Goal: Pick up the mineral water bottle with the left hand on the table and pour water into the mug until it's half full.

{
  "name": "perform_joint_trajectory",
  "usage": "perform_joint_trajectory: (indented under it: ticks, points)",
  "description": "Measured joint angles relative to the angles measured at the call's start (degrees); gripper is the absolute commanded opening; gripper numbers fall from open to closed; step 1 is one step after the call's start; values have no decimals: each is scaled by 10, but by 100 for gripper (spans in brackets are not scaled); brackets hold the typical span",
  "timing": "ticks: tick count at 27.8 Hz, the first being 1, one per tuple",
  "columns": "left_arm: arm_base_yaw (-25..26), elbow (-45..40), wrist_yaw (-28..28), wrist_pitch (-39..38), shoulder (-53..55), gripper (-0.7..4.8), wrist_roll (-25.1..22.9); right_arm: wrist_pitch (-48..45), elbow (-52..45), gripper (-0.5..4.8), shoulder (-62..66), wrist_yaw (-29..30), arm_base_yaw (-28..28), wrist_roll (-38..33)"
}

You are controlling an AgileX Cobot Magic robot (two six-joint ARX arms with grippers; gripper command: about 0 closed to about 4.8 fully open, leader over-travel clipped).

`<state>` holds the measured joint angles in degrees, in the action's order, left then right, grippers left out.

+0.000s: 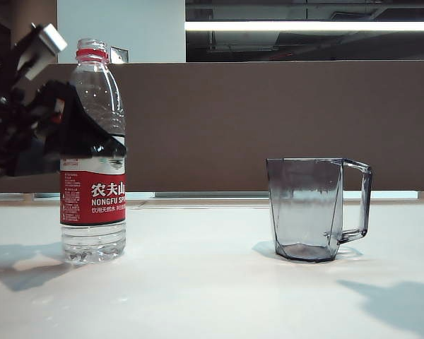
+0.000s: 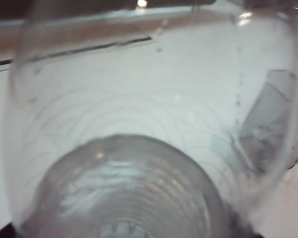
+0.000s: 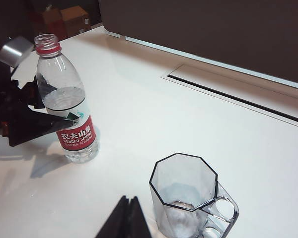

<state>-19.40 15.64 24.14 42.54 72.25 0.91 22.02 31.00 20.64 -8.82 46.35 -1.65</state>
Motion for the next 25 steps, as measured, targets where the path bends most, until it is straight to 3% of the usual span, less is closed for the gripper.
perform_joint_trajectory:
  ticks: [9, 25]
  points:
    - [0, 2, 3, 70, 50, 479, 7, 0, 0, -3, 0, 0, 0, 0]
    - [-4, 15, 14, 91, 73, 479, 11, 0, 0, -3, 0, 0, 0, 0]
